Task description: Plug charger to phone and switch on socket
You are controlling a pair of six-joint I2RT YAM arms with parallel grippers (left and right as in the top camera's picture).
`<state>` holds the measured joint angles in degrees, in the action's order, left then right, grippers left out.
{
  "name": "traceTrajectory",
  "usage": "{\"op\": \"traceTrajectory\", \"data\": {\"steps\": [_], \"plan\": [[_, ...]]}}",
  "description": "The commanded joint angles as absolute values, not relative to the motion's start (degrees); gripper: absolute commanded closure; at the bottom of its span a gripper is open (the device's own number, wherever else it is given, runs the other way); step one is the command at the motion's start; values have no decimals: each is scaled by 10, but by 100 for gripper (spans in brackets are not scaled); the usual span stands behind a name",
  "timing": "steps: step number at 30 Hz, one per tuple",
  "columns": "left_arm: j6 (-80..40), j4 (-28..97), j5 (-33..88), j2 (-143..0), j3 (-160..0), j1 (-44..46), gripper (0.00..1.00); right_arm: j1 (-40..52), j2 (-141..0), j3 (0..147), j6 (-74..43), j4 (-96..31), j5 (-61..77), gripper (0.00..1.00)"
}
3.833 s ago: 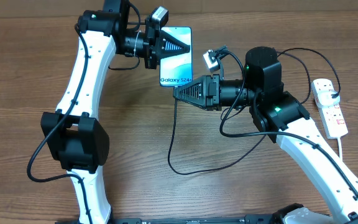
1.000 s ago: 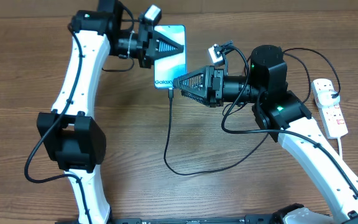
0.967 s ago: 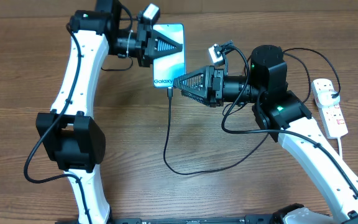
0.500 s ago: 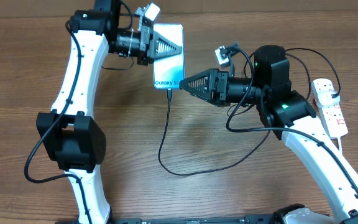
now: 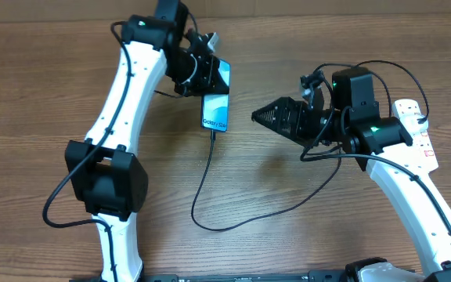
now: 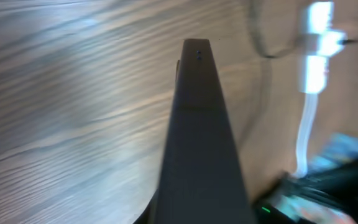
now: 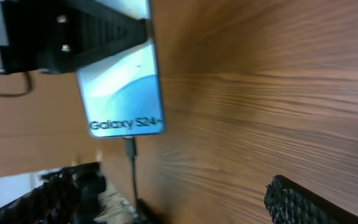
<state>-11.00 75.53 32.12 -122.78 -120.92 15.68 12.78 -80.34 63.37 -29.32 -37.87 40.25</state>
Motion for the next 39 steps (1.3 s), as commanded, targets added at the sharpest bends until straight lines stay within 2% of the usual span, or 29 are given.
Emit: {"op": "traceTrajectory", "data": {"steps": [1,5,15,32,39], "plan": [[-164,748,201,-1206,-1195,180,96,125,-805,641,-264,-397,335,3],[-197,711,157,-1206,-1160,196,96,125,-805,641,-253,-422,305,3],[-230,587,152,-1206,-1031,197,96,125,-805,641,-249,-458,278,3],[-253,494,104,-1206,-919,199,96,125,-805,641,-250,-475,266,0],[-264,482,105,-1206,-911,199,91,125,-805,641,-250,-475,266,0]]}}
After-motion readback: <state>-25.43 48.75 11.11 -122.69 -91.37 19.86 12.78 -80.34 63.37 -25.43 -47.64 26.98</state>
